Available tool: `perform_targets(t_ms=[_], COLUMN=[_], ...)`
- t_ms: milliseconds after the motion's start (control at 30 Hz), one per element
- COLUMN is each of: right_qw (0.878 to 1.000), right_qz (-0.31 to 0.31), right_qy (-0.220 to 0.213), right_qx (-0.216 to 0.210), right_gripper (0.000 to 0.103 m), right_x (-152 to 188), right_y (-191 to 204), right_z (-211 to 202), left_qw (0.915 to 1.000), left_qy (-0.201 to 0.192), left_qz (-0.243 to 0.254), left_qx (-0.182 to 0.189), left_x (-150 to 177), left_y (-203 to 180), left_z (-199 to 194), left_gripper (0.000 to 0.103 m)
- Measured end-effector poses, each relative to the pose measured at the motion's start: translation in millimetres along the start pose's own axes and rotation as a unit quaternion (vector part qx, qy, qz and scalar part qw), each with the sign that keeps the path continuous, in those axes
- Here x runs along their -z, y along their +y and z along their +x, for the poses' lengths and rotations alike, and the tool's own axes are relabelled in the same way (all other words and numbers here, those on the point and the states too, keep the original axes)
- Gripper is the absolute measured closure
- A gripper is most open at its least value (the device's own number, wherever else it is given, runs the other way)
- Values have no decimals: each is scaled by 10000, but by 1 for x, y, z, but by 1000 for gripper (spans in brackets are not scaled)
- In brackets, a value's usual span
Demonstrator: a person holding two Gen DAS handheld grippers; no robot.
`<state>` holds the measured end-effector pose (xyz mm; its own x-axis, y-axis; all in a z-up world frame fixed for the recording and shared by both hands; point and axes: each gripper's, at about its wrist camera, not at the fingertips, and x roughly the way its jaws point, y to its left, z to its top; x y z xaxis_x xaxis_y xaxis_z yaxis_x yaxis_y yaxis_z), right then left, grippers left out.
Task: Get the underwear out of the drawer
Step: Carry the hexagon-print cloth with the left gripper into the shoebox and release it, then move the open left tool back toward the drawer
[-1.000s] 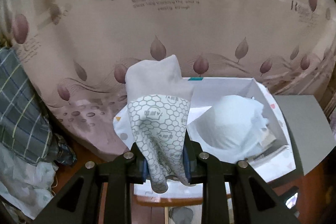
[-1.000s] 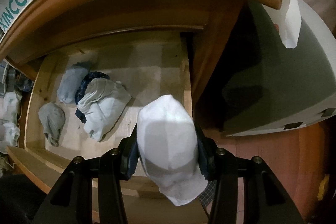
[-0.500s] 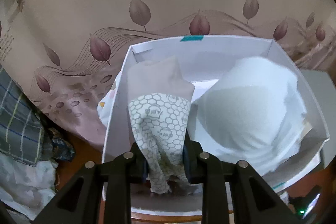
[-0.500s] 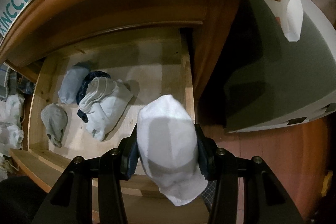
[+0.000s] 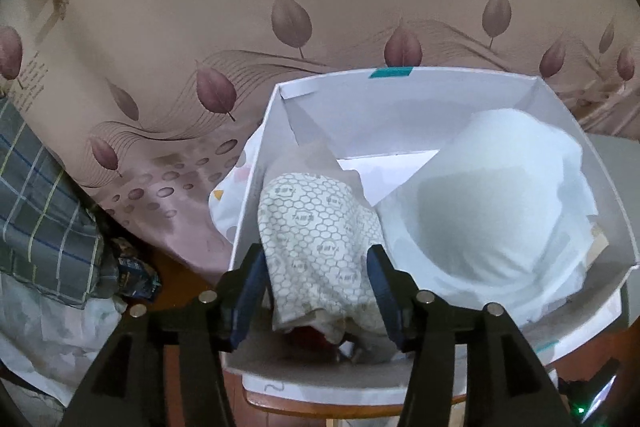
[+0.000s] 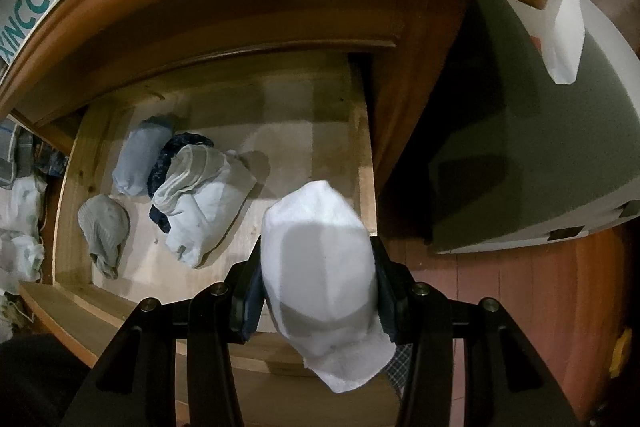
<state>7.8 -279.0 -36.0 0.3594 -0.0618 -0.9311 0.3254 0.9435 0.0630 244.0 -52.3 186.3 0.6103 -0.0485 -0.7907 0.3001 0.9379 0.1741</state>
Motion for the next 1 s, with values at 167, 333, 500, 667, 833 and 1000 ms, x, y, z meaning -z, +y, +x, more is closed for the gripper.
perform_targets(t_ms=[167,333,500,667,833,1000], right_qw=[10000,9999,9998,9997,9997,9990], right_qz=[-18,-60,-126,-169,-193,-335], right_qy=[-25,-48,-95,-98,-47,-166], right_qx=[11,77,143,176,175,249], right_gripper=[59,59,59,59,59,59], right_x=[0,1,1,2,3,3], right_y=[1,4,7,7,9,14], right_z=[-1,-1,-3,-3,1,-2], left_qw=[9994,9978,9941,9874,9853,9767], left_qy=[-319,-598,-807,-770,-216,-22], left_qz=[-150,-273,-590,-1145,-1429,-1931], left_qx=[-30,-116,-425,-772,-913,-939], left_x=[9,32,76,147,191,212], left_y=[13,26,46,57,58,66], left_z=[-31,-66,-89,-73,-27,6], left_gripper=[49,49,49,49,49,49])
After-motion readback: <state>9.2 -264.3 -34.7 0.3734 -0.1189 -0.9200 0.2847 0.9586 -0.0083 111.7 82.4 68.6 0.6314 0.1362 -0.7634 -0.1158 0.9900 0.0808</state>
